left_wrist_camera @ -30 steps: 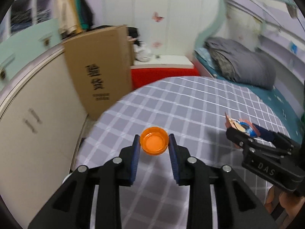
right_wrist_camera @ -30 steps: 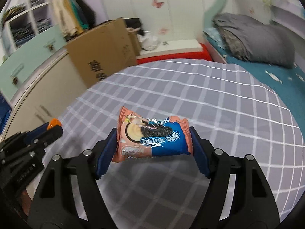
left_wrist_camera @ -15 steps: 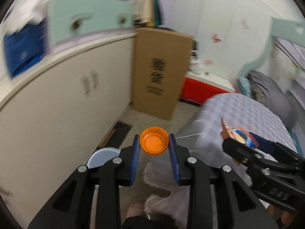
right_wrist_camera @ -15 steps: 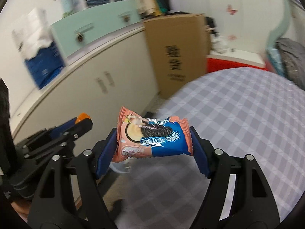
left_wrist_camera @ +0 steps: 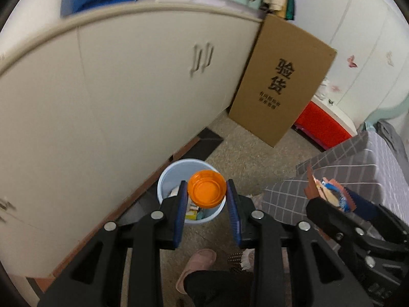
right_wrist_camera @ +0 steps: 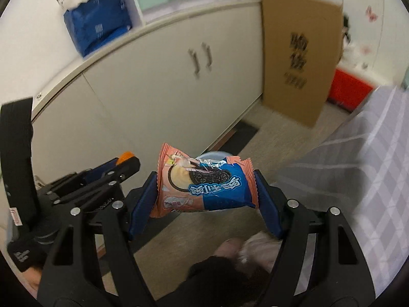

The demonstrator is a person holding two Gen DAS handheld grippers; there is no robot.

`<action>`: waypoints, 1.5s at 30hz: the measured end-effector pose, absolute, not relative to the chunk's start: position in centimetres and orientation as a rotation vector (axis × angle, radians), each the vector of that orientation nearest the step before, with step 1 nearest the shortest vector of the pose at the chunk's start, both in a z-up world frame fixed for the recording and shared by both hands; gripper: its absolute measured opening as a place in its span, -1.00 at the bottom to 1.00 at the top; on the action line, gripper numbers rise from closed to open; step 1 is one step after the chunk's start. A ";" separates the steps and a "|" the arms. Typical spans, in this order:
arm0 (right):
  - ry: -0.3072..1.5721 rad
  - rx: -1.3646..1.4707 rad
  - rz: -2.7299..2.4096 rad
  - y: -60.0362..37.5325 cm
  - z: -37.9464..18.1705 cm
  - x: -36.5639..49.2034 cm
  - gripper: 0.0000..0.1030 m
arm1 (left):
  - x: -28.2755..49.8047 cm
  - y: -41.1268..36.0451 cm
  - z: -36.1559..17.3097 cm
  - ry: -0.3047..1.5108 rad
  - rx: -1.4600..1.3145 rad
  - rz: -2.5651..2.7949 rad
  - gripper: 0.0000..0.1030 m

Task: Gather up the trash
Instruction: 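Carry both items to the wastebasket and open the right gripper to drop the snack bag, then open the left gripper over the wastebasket to drop the orange cap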

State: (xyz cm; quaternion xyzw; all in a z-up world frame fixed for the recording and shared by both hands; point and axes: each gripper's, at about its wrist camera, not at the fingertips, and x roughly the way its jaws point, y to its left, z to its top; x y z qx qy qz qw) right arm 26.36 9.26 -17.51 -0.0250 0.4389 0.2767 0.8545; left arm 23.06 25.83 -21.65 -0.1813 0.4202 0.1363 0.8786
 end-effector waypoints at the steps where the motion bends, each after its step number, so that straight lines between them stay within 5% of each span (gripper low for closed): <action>1: 0.936 -0.059 0.579 9.8 -18.3 26.7 0.39 | 23.1 26.4 -22.5 0.889 -0.387 0.294 -0.44; 12: 0.894 -0.005 0.620 14.7 -21.0 32.0 0.46 | 24.2 30.8 -26.4 0.938 -0.447 0.357 -0.44; 14: 0.887 0.014 0.614 15.3 -21.5 33.2 0.79 | 24.5 31.6 -26.6 0.942 -0.454 0.363 -0.44; 32: 1.015 0.035 0.503 11.2 -25.4 32.5 0.80 | 26.9 28.5 -28.6 1.002 -0.414 0.277 -0.43; 45: 0.906 0.127 0.453 8.7 -22.0 32.8 0.80 | 31.4 27.3 -25.5 0.906 -0.353 0.241 -0.38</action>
